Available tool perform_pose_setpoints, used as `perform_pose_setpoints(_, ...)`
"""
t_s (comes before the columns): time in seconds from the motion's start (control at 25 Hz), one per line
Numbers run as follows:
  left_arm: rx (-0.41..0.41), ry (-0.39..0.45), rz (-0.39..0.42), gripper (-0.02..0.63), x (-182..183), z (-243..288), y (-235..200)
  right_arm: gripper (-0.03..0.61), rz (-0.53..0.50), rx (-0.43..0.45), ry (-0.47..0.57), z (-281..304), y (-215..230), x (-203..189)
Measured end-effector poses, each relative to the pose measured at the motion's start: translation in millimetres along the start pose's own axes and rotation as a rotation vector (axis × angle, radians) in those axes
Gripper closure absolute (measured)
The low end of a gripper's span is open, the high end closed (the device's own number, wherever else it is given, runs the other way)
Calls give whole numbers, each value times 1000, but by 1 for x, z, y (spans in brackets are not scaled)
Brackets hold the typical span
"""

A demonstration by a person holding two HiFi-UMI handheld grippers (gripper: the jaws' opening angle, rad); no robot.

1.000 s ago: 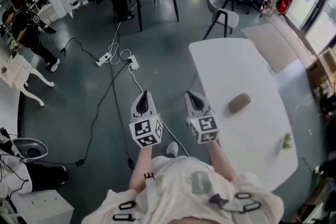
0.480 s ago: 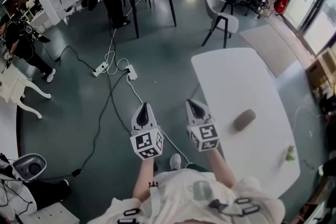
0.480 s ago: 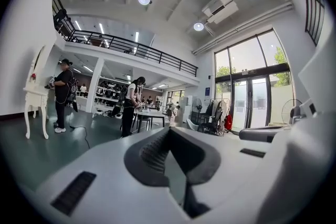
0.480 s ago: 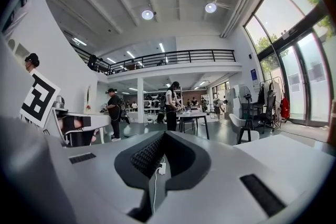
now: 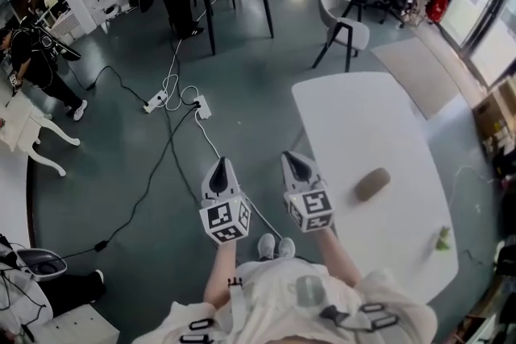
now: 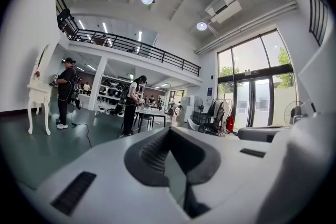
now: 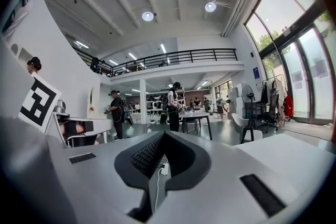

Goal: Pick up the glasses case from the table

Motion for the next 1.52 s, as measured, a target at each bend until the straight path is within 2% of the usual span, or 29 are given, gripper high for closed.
perform_pose_setpoints(0.24,-108,-1,49,611,3,10,45,577,33,-90,18,-36,25,3)
perform_pose_setpoints(0.4,-216,13,88,611,18,36,109,577,37,-211,21,-76,81,13)
perform_pose_setpoints(0.56,-373,-34,125,611,8,56,189,577,127,-398,31,-141,134,-7)
perform_pose_setpoints(0.68,-528,-52,163,611,-3,54,258,577,193,-560,30,-195,166,-30)
perform_pose_setpoints(0.8,-694,-58,212,610,-9,39,311,577,212,-722,16,-238,176,-48)
perform_pose_setpoints(0.92,-819,-34,270,611,-11,31,349,578,207,-847,12,-264,180,-56)
perform_pose_setpoints(1.24,-1063,-35,367,611,-18,27,403,577,299,-1098,28,-294,180,-68)
perform_pose_setpoints(1.52,-1169,-58,403,610,-19,42,419,577,341,-1215,20,-292,179,-70)
Point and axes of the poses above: the fingertips, and each gripper's own axes: z forward along the fingers, y to its right, x out of its top, the point moved 6 cm from there along -z, backward along the fingers, and after that the axes turned 8 degrees about -y, right-handed, at the moved point
